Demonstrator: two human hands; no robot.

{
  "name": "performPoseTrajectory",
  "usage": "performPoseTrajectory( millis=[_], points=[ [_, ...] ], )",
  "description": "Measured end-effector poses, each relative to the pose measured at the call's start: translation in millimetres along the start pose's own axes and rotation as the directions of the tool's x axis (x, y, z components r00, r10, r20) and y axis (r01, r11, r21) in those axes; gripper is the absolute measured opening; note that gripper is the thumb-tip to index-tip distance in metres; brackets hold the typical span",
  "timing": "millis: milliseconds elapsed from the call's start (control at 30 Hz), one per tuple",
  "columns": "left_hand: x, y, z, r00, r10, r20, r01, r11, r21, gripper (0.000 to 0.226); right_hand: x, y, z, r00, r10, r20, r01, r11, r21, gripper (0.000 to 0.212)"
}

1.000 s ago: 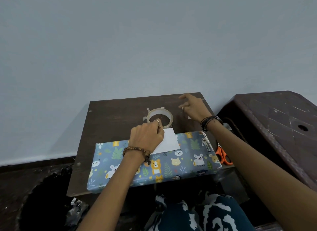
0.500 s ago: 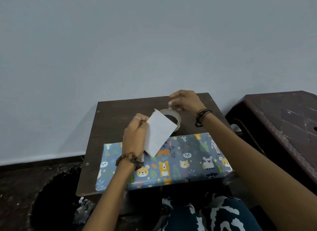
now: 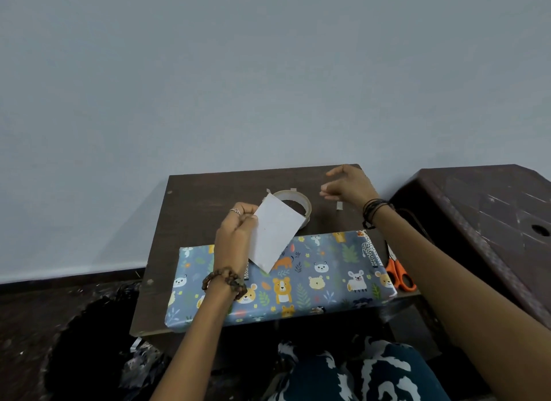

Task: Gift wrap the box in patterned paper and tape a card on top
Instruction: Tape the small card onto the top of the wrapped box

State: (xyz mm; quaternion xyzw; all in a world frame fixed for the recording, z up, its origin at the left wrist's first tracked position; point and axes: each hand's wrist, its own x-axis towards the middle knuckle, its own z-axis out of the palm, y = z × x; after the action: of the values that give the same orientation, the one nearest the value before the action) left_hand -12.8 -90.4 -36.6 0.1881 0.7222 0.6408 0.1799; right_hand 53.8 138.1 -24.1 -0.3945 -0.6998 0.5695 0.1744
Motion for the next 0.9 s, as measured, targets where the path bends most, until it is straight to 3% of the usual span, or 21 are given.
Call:
performPoseTrajectory(
  millis=[100, 200, 300, 433, 500, 567, 633, 700, 800, 900],
  points=[
    [-1, -1, 0, 1.0, 0.006, -0.001, -0.006, 1.0, 0.006, 0.028, 2, 14, 9, 0.977, -0.182, -0.107, 0.152, 0.958, -0.242, 0.022],
    [0, -2, 0, 1.0, 0.016, 0.007, -0.016, 1.0, 0.021, 0.027, 3, 22, 14, 0.914, -0.404, 0.044, 0.345, 0.712, -0.612, 0.025],
    [2, -2, 1, 1.0, 0.025, 0.001, -0.025, 1.0, 0.013, 0.028, 2, 21, 17, 0.889, -0.414, 0.197, 0.402, 0.498, -0.768, 0.03],
    [1, -2, 2, 1.0, 0.014, -0.003, -0.014, 1.0, 0.022, 0.028, 1, 25, 12, 0.896, -0.356, 0.267, 0.416, 0.454, -0.788, 0.033],
    [1, -2, 1, 1.0, 0.013, -0.004, -0.013, 1.0, 0.017, 0.028, -1, 25, 6, 0.898, -0.309, 0.314, 0.433, 0.491, -0.756, 0.037],
    [0, -2, 1, 1.0, 0.021, 0.003, -0.021, 1.0, 0.018, 0.023, -4, 23, -3, 0.925, -0.23, 0.304, 0.379, 0.637, -0.671, 0.044],
    [0, -2, 1, 1.0, 0.027, 0.002, -0.027, 0.999, 0.024, 0.022, -6, 22, -8, 0.949, -0.202, 0.242, 0.305, 0.78, -0.546, 0.042],
    [-1, -2, 1, 0.999, 0.032, 0.001, -0.032, 0.999, 0.035, 0.024, -8, 21, -9, 0.958, -0.239, 0.157, 0.284, 0.853, -0.437, 0.032],
    [-1, -1, 1, 1.0, 0.025, 0.002, -0.025, 0.998, 0.054, 0.026, -7, 19, -3, 0.953, -0.294, 0.07, 0.297, 0.866, -0.402, 0.03],
    [0, -2, 1, 1.0, 0.011, -0.001, -0.011, 0.999, 0.05, 0.025, -5, 16, 5, 0.936, -0.343, 0.081, 0.336, 0.798, -0.5, 0.028]
  ],
)
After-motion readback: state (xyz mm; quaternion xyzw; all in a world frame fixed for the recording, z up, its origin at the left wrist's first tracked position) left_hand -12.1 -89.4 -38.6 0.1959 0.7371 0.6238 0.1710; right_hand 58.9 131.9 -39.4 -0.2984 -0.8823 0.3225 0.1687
